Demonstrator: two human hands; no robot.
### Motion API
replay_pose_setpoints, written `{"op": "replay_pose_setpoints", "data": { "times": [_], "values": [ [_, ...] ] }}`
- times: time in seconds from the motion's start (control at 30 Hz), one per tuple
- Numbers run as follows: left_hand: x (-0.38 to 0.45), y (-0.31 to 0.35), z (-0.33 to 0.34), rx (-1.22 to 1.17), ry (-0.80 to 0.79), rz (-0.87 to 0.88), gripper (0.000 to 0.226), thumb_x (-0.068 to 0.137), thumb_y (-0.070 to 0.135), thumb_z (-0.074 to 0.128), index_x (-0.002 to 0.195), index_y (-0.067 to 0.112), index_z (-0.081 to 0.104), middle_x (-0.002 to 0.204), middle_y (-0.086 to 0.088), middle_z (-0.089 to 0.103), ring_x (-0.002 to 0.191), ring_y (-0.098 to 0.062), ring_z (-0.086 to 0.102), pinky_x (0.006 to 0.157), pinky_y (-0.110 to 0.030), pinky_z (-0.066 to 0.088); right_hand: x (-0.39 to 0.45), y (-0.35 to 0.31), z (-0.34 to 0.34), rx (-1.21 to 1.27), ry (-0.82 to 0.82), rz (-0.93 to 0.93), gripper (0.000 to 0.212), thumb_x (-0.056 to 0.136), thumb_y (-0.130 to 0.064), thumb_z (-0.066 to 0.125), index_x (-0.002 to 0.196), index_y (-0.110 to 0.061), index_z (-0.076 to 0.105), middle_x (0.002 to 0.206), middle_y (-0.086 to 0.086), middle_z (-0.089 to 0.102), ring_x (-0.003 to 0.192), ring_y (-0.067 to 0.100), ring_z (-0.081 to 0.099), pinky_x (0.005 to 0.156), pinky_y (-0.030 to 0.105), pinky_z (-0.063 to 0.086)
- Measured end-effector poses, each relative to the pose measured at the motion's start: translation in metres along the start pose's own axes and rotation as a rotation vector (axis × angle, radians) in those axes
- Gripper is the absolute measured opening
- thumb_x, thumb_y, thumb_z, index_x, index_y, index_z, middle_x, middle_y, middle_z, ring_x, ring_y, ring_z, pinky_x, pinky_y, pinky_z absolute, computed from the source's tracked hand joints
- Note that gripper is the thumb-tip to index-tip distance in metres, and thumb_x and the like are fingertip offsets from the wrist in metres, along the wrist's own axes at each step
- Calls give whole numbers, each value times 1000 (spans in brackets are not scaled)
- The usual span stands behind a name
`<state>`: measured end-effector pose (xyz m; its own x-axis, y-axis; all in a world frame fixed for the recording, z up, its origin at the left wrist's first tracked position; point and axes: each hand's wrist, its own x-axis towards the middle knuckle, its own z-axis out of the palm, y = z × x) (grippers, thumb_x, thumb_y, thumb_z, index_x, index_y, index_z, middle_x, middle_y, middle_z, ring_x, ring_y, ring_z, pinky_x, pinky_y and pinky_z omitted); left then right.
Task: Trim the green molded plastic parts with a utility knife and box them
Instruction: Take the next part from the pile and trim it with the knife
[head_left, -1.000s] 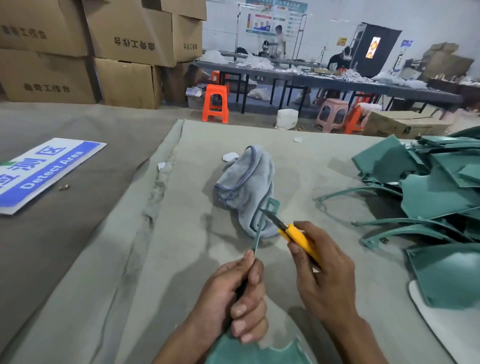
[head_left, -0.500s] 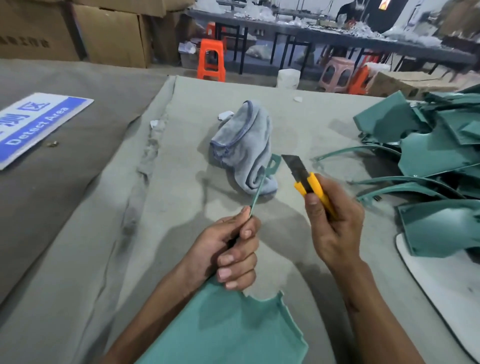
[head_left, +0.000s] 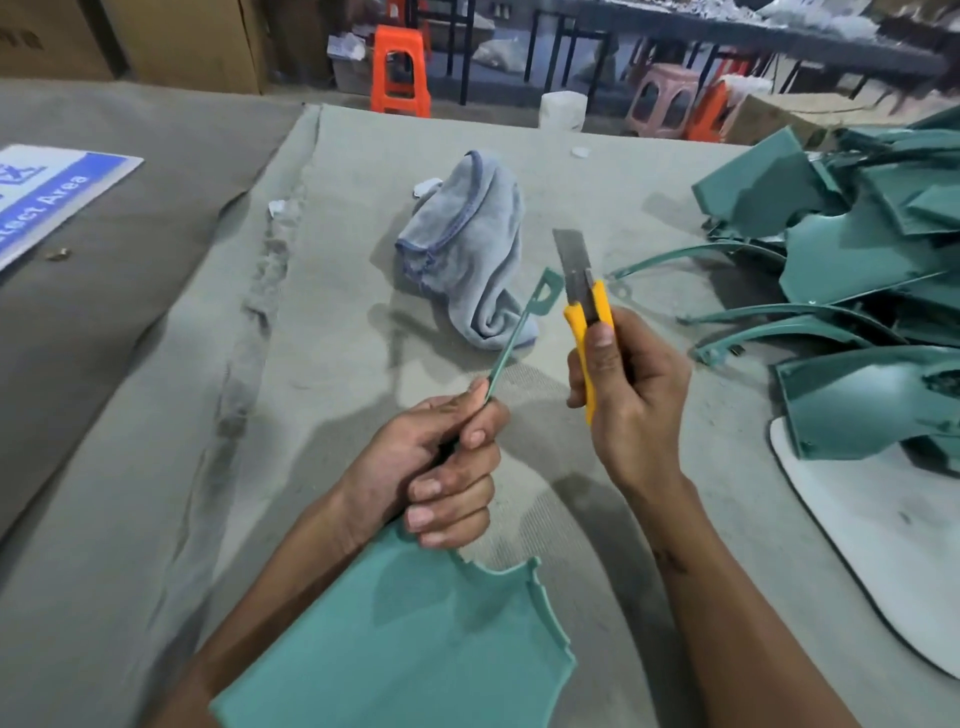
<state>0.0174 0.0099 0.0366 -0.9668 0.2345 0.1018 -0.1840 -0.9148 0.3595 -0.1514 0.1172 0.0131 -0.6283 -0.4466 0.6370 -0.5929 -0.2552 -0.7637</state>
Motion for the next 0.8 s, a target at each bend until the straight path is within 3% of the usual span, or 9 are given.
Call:
{"op": "replay_pose_setpoints", "data": {
  "times": [0.07, 0.2, 0.33, 0.43, 0.5, 0.6, 0.7, 0.8],
  "values": [
    [0, 1, -1, 1, -7, 11, 49, 107, 27, 24, 78, 0, 52, 42, -5, 31, 31, -20, 31, 39, -21, 42, 0, -3, 2, 10, 33, 30, 23, 110, -20, 47, 106, -11, 68, 62, -3, 51, 51, 21, 51, 50, 28, 46],
    [2, 1, -4, 1, 2, 27, 46, 106, 26, 28, 77, 0, 52, 41, -5, 30, 31, -19, 30, 39, -21, 42, -2, -9, 2, 73, -54, -53, 24, 109, -17, 45, 104, -8, 66, 64, -3, 49, 50, 28, 51, 48, 31, 45],
    [0, 5, -7, 38, 45, 90, 44, 105, 27, 32, 75, 3, 52, 40, -2, 27, 29, -18, 26, 36, -19, 38, -4, -4, 10, -136, 18, 154, 30, 111, -35, 46, 99, -16, 65, 59, 0, 53, 47, 19, 54, 46, 39, 48],
    [1, 5, -8, 142, 192, 300, 46, 107, 30, 29, 71, 9, 50, 39, 2, 21, 28, -14, 20, 33, -16, 31, -4, -5, 7, -124, 70, 248, 31, 110, -37, 46, 97, -15, 64, 59, 1, 54, 47, 18, 53, 48, 37, 47],
    [2, 7, -7, 201, 313, 513, 48, 106, 35, 27, 69, 13, 49, 40, 3, 16, 29, -13, 14, 33, -17, 24, -2, -10, 3, 34, -14, 277, 38, 107, -46, 51, 97, -13, 66, 59, 5, 52, 46, 20, 50, 48, 34, 45],
    [-2, 18, -4, 220, 439, 776, 45, 109, 35, 25, 76, 15, 47, 41, 5, 18, 31, -10, 16, 35, -19, 24, -2, -20, 7, 377, -307, 436, 58, 95, -66, 62, 99, -10, 72, 59, 8, 48, 44, 20, 44, 45, 25, 39],
    [-13, 28, -4, 228, 524, 939, 40, 110, 39, 26, 88, 18, 53, 46, 6, 29, 37, -6, 29, 43, -20, 37, -5, -22, 13, 304, -437, 554, 87, 73, -77, 77, 97, 6, 67, 73, 11, 53, 62, 21, 47, 56, 26, 38],
    [-16, 33, -5, 227, 601, 1012, 42, 111, 46, 28, 92, 22, 56, 50, 7, 36, 44, -9, 38, 52, -23, 44, -3, -23, 10, 342, -517, 686, 53, 65, -45, 89, 105, -11, 77, 89, 13, 72, 74, 24, 68, 65, 32, 54]
  ]
}}
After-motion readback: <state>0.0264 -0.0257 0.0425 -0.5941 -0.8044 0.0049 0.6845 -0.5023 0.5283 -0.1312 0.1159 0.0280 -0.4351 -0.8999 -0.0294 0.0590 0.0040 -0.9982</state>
